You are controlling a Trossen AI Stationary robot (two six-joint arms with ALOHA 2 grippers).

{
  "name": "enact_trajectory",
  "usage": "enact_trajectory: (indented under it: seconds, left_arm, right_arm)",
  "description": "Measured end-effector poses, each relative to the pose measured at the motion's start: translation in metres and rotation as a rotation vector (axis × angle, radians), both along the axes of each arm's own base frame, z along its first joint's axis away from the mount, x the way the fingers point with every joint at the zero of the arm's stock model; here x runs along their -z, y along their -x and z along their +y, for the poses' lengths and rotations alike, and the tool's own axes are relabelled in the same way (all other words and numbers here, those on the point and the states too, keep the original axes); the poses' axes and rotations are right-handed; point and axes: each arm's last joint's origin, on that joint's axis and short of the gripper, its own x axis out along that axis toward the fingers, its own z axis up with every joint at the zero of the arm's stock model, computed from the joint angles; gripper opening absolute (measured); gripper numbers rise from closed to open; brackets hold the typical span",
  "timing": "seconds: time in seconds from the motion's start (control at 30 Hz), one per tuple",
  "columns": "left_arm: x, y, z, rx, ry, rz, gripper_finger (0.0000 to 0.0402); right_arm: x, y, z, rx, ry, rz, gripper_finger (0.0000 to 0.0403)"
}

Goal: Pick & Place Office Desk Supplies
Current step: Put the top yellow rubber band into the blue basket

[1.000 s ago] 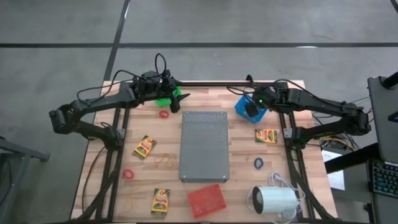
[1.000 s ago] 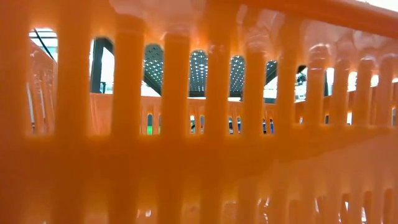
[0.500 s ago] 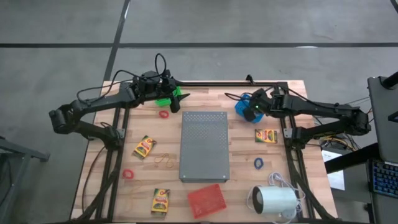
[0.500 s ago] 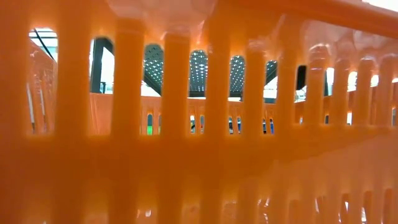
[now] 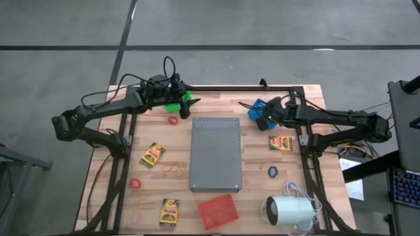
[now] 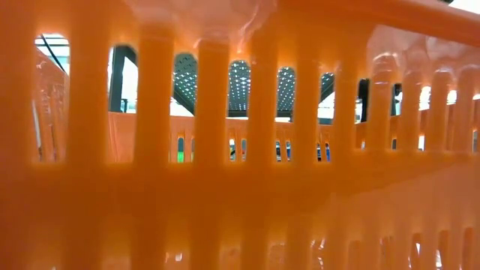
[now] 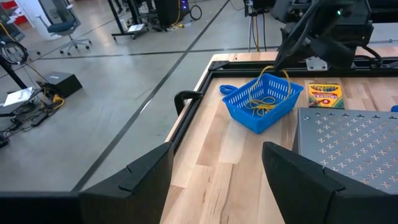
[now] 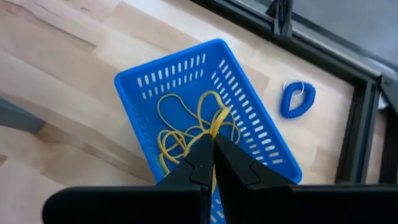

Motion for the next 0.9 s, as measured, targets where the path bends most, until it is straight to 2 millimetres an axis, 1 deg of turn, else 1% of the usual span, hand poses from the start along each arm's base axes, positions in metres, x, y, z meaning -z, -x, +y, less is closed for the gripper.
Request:
enact_trajectory:
  seconds: [0.27, 0.37, 0.5, 0.73, 0.9]
  left_arm:
    - [0.000, 0.000, 0.000, 0.000, 0.000, 0.000, 0.0249]
    - [0.000, 0.000, 0.000, 0.000, 0.000, 0.000, 0.0248]
    - [0.000, 0.000, 0.000, 0.000, 0.000, 0.000, 0.0248]
    - [0.000, 0.000, 0.000, 0.000, 0.000, 0.000, 0.0248]
    - [0.000, 0.000, 0.000, 0.000, 0.000, 0.000, 0.0247]
  right_arm:
    - [0.026, 0.004, 0.001, 0.019, 0.002, -0.036, 0.0008]
    - [0.032, 0.005, 0.002, 0.019, 0.003, -0.039, 0.0008]
    - [0.033, 0.005, 0.002, 0.020, 0.003, -0.036, 0.0009]
    - [0.026, 0.002, 0.001, 0.020, 0.011, -0.061, 0.0009]
    - [0.025, 0.001, 0.000, 0.021, 0.017, -0.074, 0.0009]
